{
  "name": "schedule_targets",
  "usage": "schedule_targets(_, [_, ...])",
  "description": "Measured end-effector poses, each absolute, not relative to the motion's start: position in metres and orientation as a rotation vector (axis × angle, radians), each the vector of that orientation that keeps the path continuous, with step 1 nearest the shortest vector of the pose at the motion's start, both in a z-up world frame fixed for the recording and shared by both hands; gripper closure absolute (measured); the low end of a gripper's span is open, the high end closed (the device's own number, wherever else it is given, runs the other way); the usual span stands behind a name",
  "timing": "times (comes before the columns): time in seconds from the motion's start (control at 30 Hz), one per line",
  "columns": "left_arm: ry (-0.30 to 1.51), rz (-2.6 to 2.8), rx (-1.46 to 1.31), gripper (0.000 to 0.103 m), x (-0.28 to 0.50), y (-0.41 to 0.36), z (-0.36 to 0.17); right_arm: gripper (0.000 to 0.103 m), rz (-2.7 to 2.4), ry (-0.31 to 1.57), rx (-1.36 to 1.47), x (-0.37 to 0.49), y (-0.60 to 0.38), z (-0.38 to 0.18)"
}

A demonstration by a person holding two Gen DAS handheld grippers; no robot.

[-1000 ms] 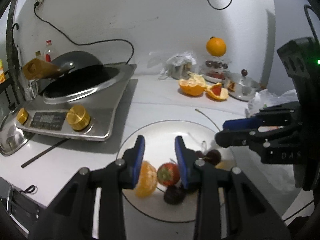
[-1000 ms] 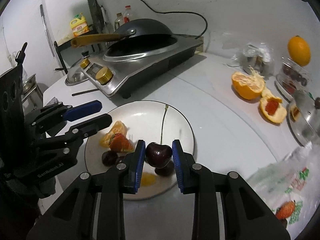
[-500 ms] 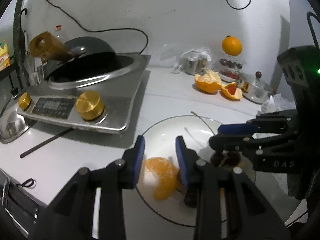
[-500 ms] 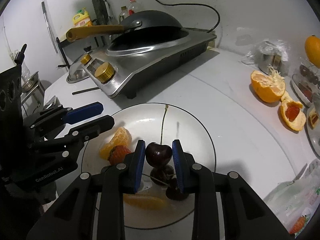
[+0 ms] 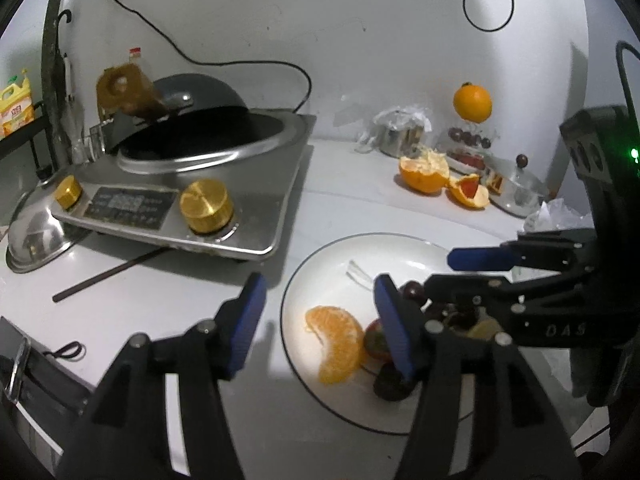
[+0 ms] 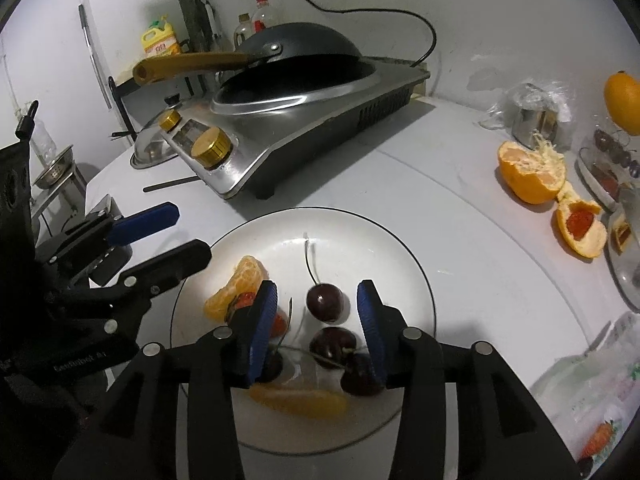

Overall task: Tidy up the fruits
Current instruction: 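Open the left gripper to drop the strawberry while the right releases the cherry onto the plate, then withdraw both open grippers from the plate back toward the bag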

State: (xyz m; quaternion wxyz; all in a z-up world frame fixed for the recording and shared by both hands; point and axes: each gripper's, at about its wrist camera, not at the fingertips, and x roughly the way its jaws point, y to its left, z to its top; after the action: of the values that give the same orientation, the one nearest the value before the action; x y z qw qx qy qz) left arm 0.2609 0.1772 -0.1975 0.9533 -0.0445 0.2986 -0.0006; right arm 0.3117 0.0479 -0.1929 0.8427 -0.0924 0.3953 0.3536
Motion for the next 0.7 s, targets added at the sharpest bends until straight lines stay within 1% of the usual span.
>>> schedule_targets(0.3, [0.572,-0.007,-0.068,0.044,0.236,0.155,-0.177,0.059,0.702,0.801,-0.186,0.281,0.011,-0.174])
schedule_targets(0.33, [0.571,-0.007,-0.071,0.043,0.233,0.152,-0.175,0.059,0.697,0.798,-0.187,0.276,0.006,-0.172])
schedule_targets(0.47, [0.565,-0.014,-0.071,0.035,0.222,0.141,-0.169,0.059,0.678,0.784,-0.187,0.264,-0.011,-0.165])
schedule_targets(0.5, [0.563,-0.017,-0.069,0.035,0.220,0.137,-0.167,0.059,0.673,0.779,-0.188,0.261,-0.015,-0.164])
schedule_targets(0.57, [0.560,-0.025,-0.059,0.034,0.215,0.130,-0.163,0.057,0.664,0.766,-0.188,0.254,-0.023,-0.160])
schedule_targets(0.6, [0.555,-0.026,-0.054,0.034,0.212,0.125,-0.161,0.052,0.659,0.759,-0.188,0.251,-0.027,-0.158])
schedule_targets(0.63, [0.552,-0.028,-0.051,0.034,0.210,0.122,-0.159,0.049,0.655,0.752,-0.187,0.248,-0.030,-0.156])
schedule_targets(0.7, [0.547,-0.033,-0.045,0.034,0.206,0.116,-0.155,0.048,0.647,0.743,-0.181,0.243,-0.038,-0.154])
